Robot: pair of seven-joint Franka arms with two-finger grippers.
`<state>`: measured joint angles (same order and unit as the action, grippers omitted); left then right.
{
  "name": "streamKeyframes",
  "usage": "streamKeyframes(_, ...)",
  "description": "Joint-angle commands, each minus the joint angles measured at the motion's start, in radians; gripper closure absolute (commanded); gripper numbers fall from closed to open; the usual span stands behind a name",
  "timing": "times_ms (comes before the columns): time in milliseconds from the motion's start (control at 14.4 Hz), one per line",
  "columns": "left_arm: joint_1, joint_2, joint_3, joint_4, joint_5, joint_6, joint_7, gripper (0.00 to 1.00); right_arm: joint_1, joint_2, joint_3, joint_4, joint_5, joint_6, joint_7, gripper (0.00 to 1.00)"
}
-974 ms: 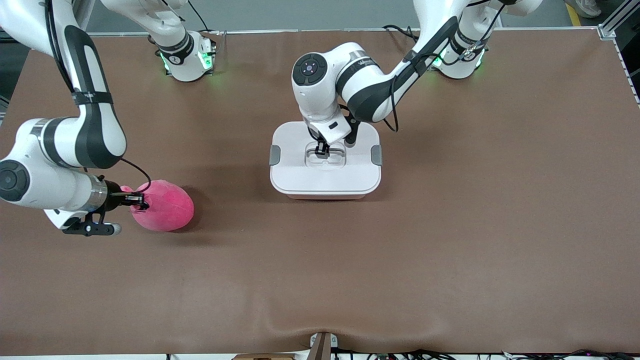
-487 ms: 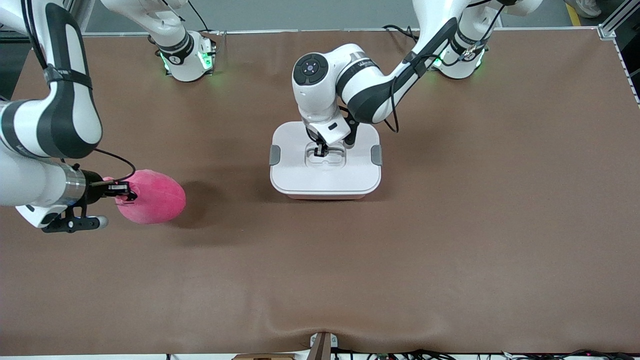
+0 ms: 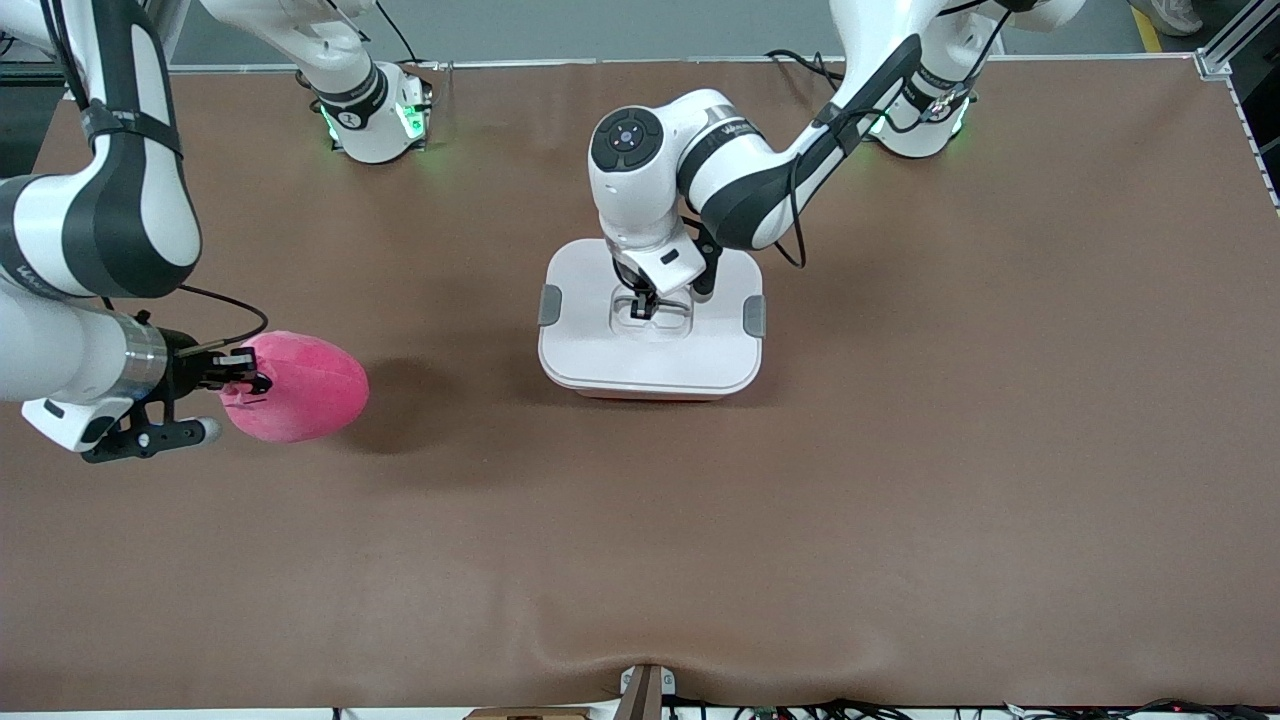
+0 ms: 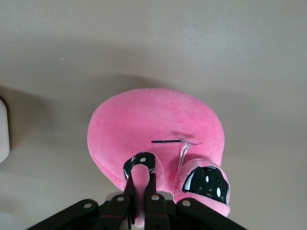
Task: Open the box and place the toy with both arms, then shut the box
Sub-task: 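Lift the white lid off the box with the left gripper and move it aside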
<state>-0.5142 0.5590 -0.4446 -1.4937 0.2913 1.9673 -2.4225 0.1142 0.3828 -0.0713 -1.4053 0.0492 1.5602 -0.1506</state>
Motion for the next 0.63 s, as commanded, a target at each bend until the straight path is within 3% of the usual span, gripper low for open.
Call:
streamKeyframes(0, 0.002, -0.024, -0.003, 0.02, 0.02, -0.016, 0.005, 1.0, 0.007, 0.001, 0.002, 0.019, -0.012, -0.008, -0.02, 1.0)
streamKeyframes(557, 0.069, -0.18, -0.011, 0.02, -0.066, -0.162, 0.178, 1.0, 0.021, -0.016, -0.001, 0.02, -0.014, -0.025, -0.03, 1.0)
